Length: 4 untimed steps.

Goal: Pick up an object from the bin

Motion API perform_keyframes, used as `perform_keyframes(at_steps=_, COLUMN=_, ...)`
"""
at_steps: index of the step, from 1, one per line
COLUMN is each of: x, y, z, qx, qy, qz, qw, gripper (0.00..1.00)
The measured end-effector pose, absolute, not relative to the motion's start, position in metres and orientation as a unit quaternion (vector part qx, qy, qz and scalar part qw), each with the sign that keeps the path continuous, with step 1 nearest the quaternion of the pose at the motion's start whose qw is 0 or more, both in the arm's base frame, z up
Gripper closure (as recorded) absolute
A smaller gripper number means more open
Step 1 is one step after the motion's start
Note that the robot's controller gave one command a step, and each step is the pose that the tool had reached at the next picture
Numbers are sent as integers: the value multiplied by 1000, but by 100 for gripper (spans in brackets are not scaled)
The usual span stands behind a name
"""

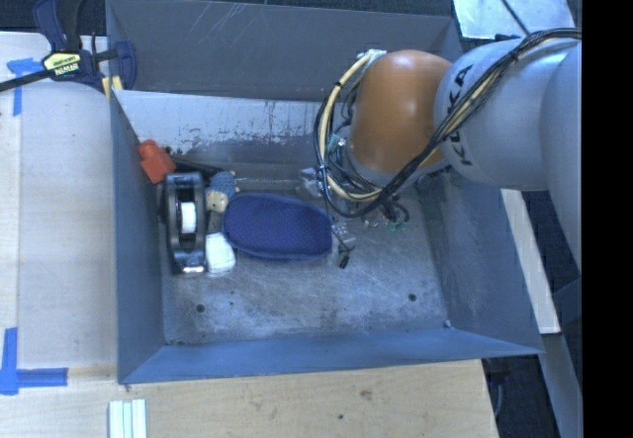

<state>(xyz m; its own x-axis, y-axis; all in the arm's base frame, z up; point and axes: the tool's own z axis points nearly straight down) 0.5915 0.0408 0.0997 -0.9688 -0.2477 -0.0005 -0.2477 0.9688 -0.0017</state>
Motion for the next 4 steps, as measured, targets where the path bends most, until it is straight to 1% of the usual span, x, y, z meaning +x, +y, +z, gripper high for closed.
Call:
perform_keyframes(at_steps=1, x=594, y=42, z=70, qx=-5, qy=1000, qz=-1, qw=-1, gripper=0)
perform_keyframes(at_steps=2, x=586, y=43, z=70, qx=-165, qy=986, qz=0, qw=-1, gripper=0)
perform_keyframes(at_steps=3, x=586, y=43, z=70, qx=-165, qy=986, qz=0, qw=-1, gripper=100)
perform_keyframes(at_steps=4, x=589, y=43, z=130, qx=-164, qy=986, qz=-1, qw=5, gripper=100)
